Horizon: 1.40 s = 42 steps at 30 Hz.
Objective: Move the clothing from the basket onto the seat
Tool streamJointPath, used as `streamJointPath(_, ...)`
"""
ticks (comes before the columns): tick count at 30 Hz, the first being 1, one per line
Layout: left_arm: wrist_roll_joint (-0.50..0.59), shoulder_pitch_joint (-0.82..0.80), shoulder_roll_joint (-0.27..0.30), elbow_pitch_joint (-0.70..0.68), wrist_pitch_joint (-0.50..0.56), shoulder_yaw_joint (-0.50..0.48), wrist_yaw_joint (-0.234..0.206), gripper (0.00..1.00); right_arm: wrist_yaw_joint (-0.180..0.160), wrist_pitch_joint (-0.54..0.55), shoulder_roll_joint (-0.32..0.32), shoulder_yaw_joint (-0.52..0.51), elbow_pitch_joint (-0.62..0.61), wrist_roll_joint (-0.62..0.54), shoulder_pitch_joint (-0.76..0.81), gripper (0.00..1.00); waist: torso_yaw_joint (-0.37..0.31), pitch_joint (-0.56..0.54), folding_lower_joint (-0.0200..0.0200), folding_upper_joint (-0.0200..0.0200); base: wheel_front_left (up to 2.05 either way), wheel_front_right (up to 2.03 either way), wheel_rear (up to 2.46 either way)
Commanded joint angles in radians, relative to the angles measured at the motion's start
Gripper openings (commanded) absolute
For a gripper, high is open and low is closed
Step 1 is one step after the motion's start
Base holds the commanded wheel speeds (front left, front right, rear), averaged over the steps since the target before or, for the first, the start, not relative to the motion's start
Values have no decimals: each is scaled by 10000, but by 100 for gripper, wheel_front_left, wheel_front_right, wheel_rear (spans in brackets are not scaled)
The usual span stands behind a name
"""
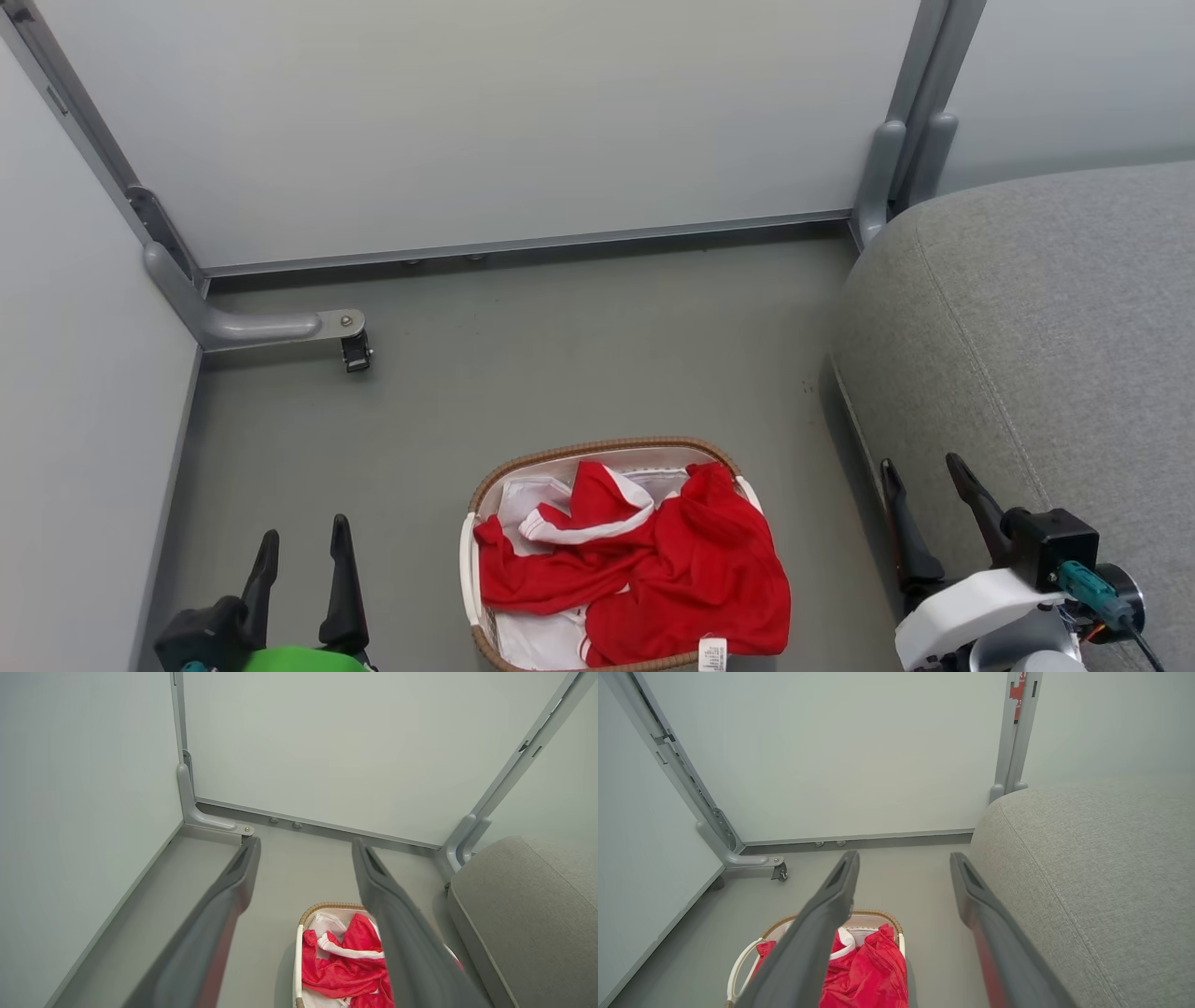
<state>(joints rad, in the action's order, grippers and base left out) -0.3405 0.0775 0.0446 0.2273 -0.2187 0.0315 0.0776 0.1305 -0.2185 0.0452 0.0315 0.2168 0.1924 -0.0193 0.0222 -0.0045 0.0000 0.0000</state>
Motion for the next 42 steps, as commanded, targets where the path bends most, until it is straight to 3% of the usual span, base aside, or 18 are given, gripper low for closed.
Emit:
streamJointPath(1,274,160,84,-6,-94,4,-53,100,3,-101,62,31,13,-251,95,100,4,1,0,0,0,0,0)
streamJointPath(23,1492,240,93,306,-501,153,-71,100,2,-484,82,178,193,-1859,148,100,46,-3,0,0,0,0,0)
streamJointPath(42,1370,213,90,326,-462,196,-137,100,2,-483,79,176,96,-1768,141,100,12,48,0,0,0,0,0)
